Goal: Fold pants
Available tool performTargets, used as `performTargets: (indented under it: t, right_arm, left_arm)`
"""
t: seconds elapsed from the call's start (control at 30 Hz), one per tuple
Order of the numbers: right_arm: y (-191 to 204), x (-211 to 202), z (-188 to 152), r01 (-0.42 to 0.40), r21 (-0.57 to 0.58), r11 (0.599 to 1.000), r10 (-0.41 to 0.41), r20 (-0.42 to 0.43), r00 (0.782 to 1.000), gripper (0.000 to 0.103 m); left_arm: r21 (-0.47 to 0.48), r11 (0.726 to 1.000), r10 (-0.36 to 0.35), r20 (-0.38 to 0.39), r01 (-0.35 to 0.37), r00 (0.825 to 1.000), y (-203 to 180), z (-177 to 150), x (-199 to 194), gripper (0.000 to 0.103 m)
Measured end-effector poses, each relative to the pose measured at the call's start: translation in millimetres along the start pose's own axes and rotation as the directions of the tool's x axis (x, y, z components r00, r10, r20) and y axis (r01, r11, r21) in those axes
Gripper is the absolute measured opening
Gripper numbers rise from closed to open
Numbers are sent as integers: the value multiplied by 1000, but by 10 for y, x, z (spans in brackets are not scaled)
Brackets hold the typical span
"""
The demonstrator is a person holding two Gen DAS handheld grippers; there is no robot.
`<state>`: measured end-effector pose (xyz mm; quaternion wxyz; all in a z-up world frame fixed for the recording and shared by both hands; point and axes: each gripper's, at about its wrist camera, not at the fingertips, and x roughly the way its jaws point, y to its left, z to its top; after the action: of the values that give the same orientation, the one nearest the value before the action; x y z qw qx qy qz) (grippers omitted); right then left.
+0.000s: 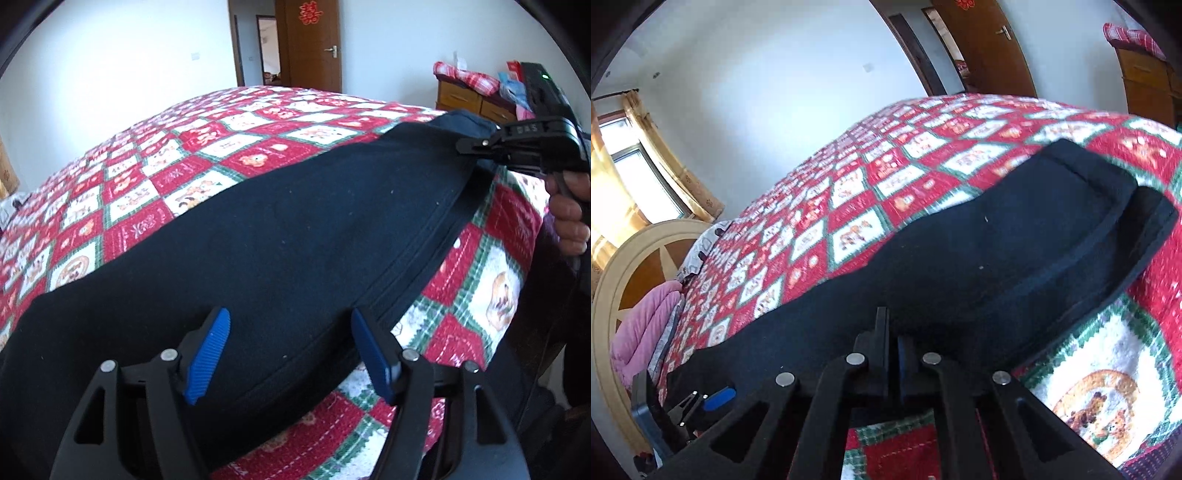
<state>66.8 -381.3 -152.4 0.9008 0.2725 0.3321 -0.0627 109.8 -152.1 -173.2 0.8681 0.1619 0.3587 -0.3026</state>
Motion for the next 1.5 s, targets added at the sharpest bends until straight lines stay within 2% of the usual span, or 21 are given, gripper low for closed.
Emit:
performTargets:
  t: [0.17, 0.3, 0.5, 0.57, 0.7, 0.77, 0.87, 0.93, 1.0, 1.03, 1.1, 1.13, 1.2, 1.27, 1.33, 1.5]
  right_arm:
    - [-95, 87, -50, 3, 25, 1000, -2, -39, 999, 3]
    - [-89, -50, -79, -6, 13, 1000, 7, -27, 1000, 3]
    - [-248, -5, -139, 9, 49, 999, -7, -43, 999, 3]
    - [-185, -17, -138, 40, 4, 999, -40, -34, 999, 3]
    - [-165, -85, -144, 36, 2, 999, -36, -21, 999, 3]
    - [-206, 16, -169, 42, 10, 999, -41, -62, 997, 3]
    - [-158, 3, -159, 50, -24, 998, -51, -60, 997, 4]
    - [-192, -31, -128, 42, -3, 999, -42, -63, 997, 7]
    - [-255, -118, -81, 56, 31, 998, -54, -46, 997, 20]
    - [-296, -203, -35, 65, 41, 997, -64, -21, 998, 25]
    - [-397, -409, 71, 103, 60, 993, -106, 51, 993, 41]
    - [-494, -557, 149, 121, 85, 989, -130, 107, 986, 42]
    - [-667, -697, 271, 123, 131, 984, -141, 145, 979, 42]
    - [-800, -740, 377, 126, 152, 980, -150, 159, 976, 42]
    - [-909, -739, 486, 167, 141, 976, -191, 177, 966, 42]
    - [-1067, -619, 676, 161, 152, 975, -184, 156, 970, 42]
  left_arm:
    - [28, 1000, 0, 5, 0, 1000, -46, 6, -30, 69]
    - [57, 998, -20, -2, 20, 1000, -115, -42, -37, 65]
    - [39, 999, -30, 9, 30, 1000, -125, -33, -65, 64]
    - [34, 999, -42, 14, 41, 999, -132, -19, -106, 64]
    - [7, 997, -83, 66, 82, 994, -124, 74, -247, 64]
    - [10, 996, -91, 71, 90, 993, -141, 142, -234, 65]
    - [29, 994, -103, 72, 101, 992, -175, 263, -143, 65]
    - [42, 993, -112, 70, 109, 991, -188, 318, -59, 65]
    - [44, 991, -130, 37, 129, 991, -211, 329, 50, 65]
    - [43, 990, -138, 25, 137, 990, -217, 321, 86, 65]
    - [39, 987, -156, 8, 156, 988, -241, 277, 145, 65]
    - [35, 988, -150, 11, 149, 989, -254, 246, 165, 65]
    - [30, 989, -147, 27, 146, 989, -284, 226, 157, 69]
    - [21, 989, -148, 27, 147, 989, -296, 228, 146, 71]
    - [18, 989, -145, 23, 145, 989, -305, 233, 147, 71]
    - [22, 991, -131, 18, 130, 991, -341, 237, 158, 73]
